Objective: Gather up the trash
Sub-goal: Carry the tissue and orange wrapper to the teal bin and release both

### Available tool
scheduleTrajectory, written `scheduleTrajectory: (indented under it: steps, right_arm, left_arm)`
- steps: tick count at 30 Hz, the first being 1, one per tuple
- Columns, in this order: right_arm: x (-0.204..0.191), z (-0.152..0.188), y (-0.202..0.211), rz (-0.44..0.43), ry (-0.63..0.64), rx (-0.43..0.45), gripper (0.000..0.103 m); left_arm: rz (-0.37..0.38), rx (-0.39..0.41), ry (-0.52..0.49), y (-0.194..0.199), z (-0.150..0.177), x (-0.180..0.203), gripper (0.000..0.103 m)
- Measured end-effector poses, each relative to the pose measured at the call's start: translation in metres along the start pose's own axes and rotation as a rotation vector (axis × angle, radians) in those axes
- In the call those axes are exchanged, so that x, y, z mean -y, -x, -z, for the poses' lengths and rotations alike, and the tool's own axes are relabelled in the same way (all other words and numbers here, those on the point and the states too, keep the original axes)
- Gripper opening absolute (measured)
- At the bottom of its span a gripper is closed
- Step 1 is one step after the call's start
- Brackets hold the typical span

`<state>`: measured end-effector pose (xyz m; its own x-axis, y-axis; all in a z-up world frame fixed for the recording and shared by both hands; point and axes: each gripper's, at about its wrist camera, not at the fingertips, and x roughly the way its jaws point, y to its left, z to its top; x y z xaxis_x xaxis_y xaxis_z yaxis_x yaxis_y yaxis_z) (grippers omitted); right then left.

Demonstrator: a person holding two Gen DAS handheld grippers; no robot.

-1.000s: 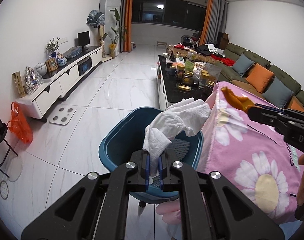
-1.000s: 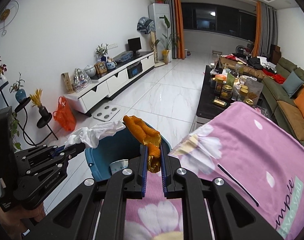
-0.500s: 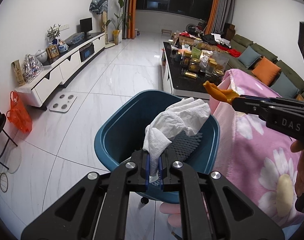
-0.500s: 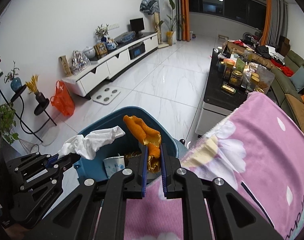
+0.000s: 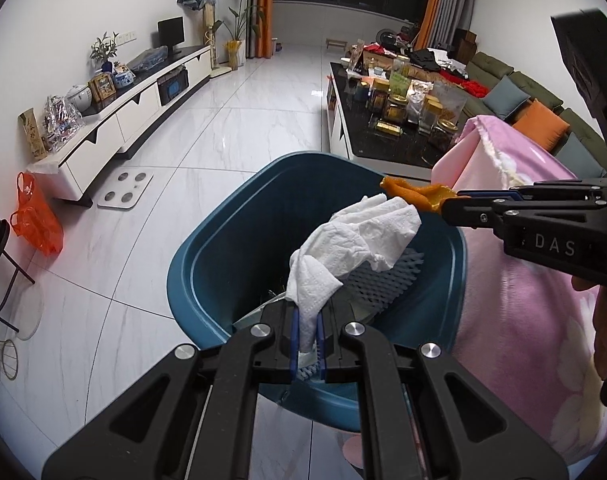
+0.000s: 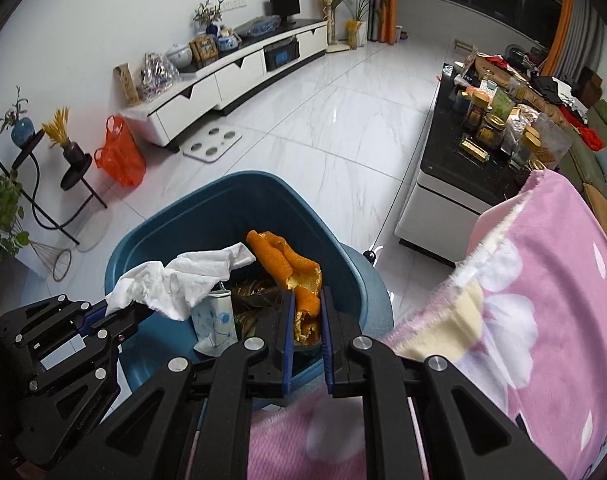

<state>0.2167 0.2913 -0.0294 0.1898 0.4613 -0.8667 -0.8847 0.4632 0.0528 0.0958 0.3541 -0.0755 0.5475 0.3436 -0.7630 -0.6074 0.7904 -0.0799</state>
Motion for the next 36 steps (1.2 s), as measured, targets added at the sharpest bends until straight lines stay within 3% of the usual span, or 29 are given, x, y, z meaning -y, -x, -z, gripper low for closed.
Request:
scheduleTrajectory:
  steps: [17,20,22,24,28,30,33,36]
  right_arm:
    - [-0.013,-0.007,-0.031,0.009,0.057,-0.112,0.012]
    - [-0.014,-0.007,-0.03,0.008,0.054,-0.105,0.019]
    - [-0.012,-0.007,-0.027,0.009,0.048,-0.095,0.021]
    - [-0.01,-0.006,-0.026,0.005,0.039,-0.09,0.021]
    - [-0.004,-0.003,-0.019,0.005,0.016,-0.068,0.024]
    - [-0.002,-0.003,-0.013,0.01,0.005,-0.048,0.033]
    - [0.002,-0.001,-0.003,0.007,-0.015,-0.016,0.038]
    - [0.009,0.001,0.008,0.016,-0.04,0.024,0.054]
  left_arm:
    - [-0.015,-0.049,0.007,-0.035,0.001,0.0,0.012]
    - [-0.017,-0.046,0.007,-0.034,0.003,-0.002,0.013]
    - [-0.018,-0.042,0.01,-0.034,0.002,-0.002,0.02]
    - [-0.022,-0.038,0.009,-0.03,0.003,-0.004,0.034]
    - [-0.032,-0.027,0.007,-0.027,0.003,0.0,0.042]
    - [-0.032,-0.022,0.01,-0.025,0.003,0.001,0.05]
    - [-0.035,-0.009,0.008,-0.018,0.002,0.001,0.062]
    - [-0.039,0.012,0.01,-0.01,0.0,0.002,0.075]
